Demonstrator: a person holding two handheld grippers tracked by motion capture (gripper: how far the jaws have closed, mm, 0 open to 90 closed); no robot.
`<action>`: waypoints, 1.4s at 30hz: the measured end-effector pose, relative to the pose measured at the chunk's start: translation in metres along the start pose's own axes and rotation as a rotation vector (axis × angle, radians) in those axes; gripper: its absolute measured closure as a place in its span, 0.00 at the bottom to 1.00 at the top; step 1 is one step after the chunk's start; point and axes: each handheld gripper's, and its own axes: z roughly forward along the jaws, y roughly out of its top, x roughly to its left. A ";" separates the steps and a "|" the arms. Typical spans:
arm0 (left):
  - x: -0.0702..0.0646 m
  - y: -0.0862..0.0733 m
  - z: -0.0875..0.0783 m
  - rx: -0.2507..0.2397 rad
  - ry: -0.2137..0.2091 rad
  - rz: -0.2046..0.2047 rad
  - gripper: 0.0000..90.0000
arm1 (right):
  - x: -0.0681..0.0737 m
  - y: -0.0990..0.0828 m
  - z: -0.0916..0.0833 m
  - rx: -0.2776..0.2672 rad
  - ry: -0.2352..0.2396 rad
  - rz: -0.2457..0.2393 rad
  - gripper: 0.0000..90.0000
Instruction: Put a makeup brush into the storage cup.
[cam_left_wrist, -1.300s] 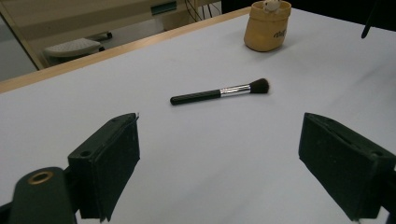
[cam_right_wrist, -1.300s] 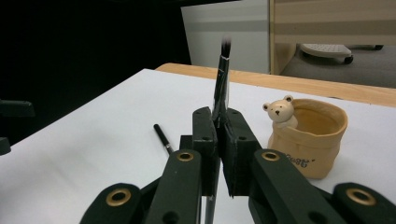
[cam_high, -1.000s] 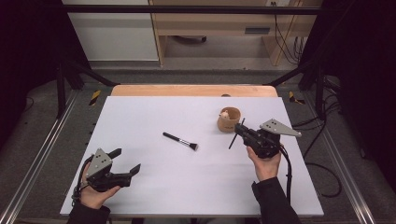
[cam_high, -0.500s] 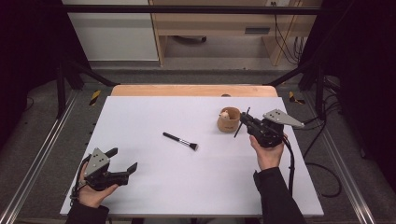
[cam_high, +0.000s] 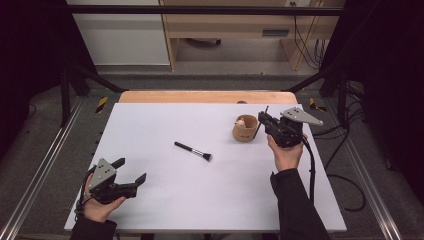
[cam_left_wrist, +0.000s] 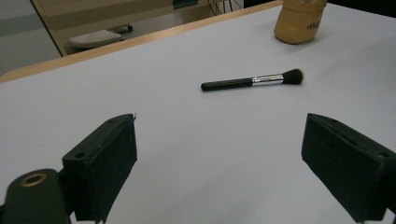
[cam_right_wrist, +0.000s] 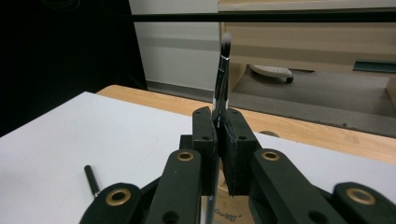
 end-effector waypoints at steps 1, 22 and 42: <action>0.000 0.000 0.000 -0.004 0.000 -0.004 0.11 | 0.000 0.001 0.001 -0.001 -0.003 -0.002 0.94; -0.001 0.000 0.001 -0.010 -0.016 -0.001 0.10 | -0.013 0.015 0.026 -0.003 -0.072 -0.026 0.94; -0.002 0.000 0.001 -0.013 -0.023 0.005 0.10 | -0.027 0.014 0.059 0.003 -0.134 -0.008 0.94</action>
